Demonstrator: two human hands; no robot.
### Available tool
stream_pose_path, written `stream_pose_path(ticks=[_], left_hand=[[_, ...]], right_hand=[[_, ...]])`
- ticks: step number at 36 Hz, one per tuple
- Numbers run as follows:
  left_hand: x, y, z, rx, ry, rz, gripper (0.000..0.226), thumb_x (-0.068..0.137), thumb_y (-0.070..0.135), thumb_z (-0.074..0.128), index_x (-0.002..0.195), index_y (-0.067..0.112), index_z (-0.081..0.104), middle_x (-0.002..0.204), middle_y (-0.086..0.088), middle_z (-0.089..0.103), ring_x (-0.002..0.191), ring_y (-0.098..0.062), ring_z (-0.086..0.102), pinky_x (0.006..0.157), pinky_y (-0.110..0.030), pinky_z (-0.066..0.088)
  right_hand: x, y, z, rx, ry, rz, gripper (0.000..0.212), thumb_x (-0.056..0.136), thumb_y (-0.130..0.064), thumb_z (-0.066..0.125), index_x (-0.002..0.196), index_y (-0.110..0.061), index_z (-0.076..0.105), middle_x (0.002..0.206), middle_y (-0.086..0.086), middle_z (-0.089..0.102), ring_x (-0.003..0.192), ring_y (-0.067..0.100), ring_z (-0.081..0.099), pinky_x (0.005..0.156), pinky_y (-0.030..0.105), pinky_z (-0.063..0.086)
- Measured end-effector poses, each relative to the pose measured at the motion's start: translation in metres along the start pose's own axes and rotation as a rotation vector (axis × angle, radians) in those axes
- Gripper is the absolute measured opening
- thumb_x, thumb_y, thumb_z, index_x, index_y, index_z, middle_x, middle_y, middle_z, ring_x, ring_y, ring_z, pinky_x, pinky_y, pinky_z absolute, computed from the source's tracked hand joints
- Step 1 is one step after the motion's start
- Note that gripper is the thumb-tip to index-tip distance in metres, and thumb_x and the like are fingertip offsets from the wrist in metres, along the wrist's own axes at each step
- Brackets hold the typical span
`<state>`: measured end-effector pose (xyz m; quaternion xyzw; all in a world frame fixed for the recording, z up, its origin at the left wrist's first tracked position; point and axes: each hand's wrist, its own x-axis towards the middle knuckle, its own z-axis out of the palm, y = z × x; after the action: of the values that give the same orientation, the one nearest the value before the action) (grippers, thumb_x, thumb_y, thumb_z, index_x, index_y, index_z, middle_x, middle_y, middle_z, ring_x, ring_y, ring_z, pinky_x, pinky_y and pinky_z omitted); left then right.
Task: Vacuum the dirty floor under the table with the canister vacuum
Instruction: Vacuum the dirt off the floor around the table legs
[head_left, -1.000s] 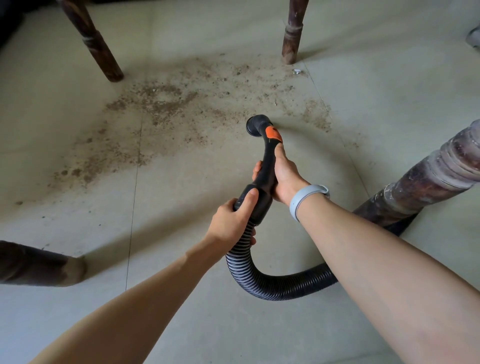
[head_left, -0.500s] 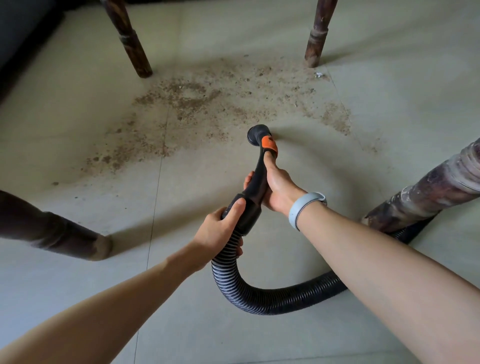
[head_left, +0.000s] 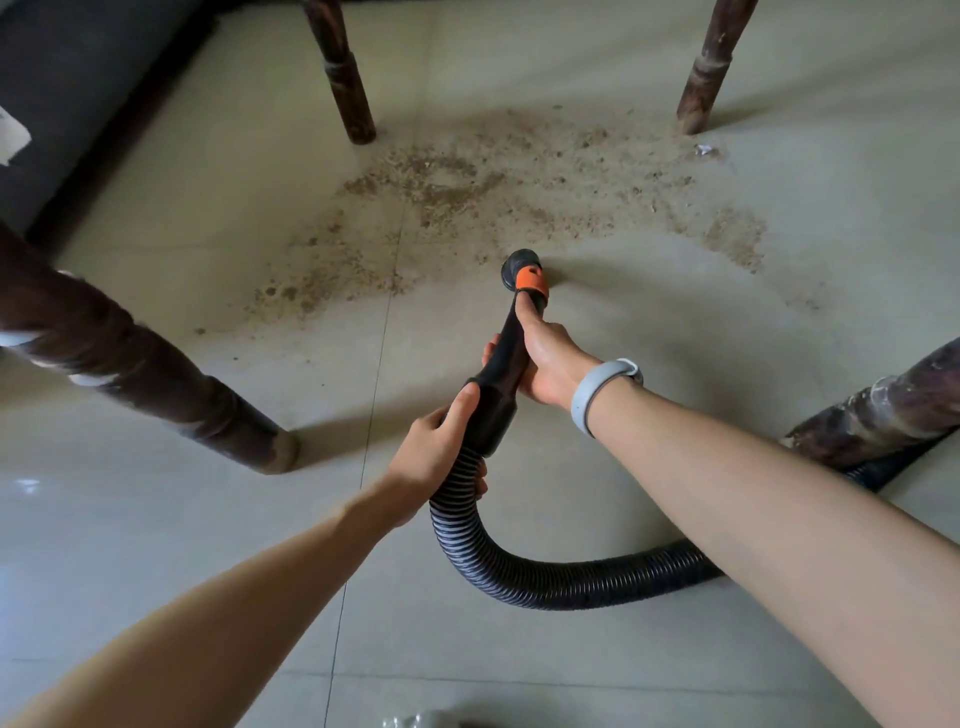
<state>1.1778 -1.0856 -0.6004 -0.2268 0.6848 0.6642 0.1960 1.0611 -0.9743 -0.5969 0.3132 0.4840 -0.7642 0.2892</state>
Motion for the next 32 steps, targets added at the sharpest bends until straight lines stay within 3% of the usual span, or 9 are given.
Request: stream_pose_path(ticks=[8, 13, 19, 25, 32], left_hand=[[-0.005, -0.016, 0.008, -0.016, 0.091, 0.016, 0.043, 0.095, 0.045, 0.05, 0.09, 0.003, 0.057, 0.057, -0.012, 0.052, 0.043, -0.025, 0.052, 0.046, -0.03, 0.048], [0.0, -0.019, 0.01, -0.04, 0.081, 0.018, 0.044, 0.094, 0.045, 0.051, 0.093, 0.002, 0.058, 0.058, -0.011, 0.053, 0.045, -0.023, 0.053, 0.048, -0.032, 0.049], [0.006, -0.023, 0.009, -0.091, 0.095, -0.005, 0.044, 0.095, 0.048, 0.049, 0.083, 0.005, 0.053, 0.058, -0.013, 0.052, 0.043, -0.024, 0.051, 0.046, -0.029, 0.048], [0.014, -0.022, -0.001, -0.1, 0.138, 0.011, 0.054, 0.093, 0.05, 0.05, 0.095, -0.004, 0.055, 0.058, -0.012, 0.054, 0.047, -0.026, 0.053, 0.052, -0.034, 0.051], [0.004, -0.04, 0.011, -0.057, 0.182, 0.02, 0.036, 0.092, 0.045, 0.054, 0.081, 0.011, 0.052, 0.052, -0.005, 0.056, 0.044, -0.021, 0.054, 0.046, -0.029, 0.047]], right_hand=[[-0.017, 0.017, 0.0, -0.095, 0.067, 0.007, 0.027, 0.094, -0.029, 0.061, 0.091, -0.006, 0.048, 0.078, 0.009, 0.052, 0.065, 0.023, 0.059, 0.066, 0.037, 0.055], [-0.014, 0.028, 0.002, -0.266, 0.17, -0.081, 0.026, 0.095, -0.029, 0.056, 0.083, -0.009, 0.045, 0.07, 0.007, 0.053, 0.059, 0.021, 0.059, 0.07, 0.037, 0.054], [0.0, 0.029, 0.01, -0.403, 0.207, -0.147, 0.026, 0.097, -0.033, 0.05, 0.09, -0.008, 0.045, 0.069, 0.008, 0.056, 0.061, 0.021, 0.061, 0.08, 0.041, 0.056], [0.005, 0.029, 0.02, -0.389, 0.145, -0.134, 0.034, 0.096, -0.039, 0.051, 0.109, -0.007, 0.048, 0.076, 0.007, 0.058, 0.062, 0.02, 0.063, 0.072, 0.036, 0.057], [0.003, 0.044, 0.002, -0.289, 0.065, -0.097, 0.027, 0.096, -0.033, 0.055, 0.088, -0.008, 0.047, 0.067, 0.007, 0.053, 0.055, 0.022, 0.057, 0.063, 0.034, 0.052]])
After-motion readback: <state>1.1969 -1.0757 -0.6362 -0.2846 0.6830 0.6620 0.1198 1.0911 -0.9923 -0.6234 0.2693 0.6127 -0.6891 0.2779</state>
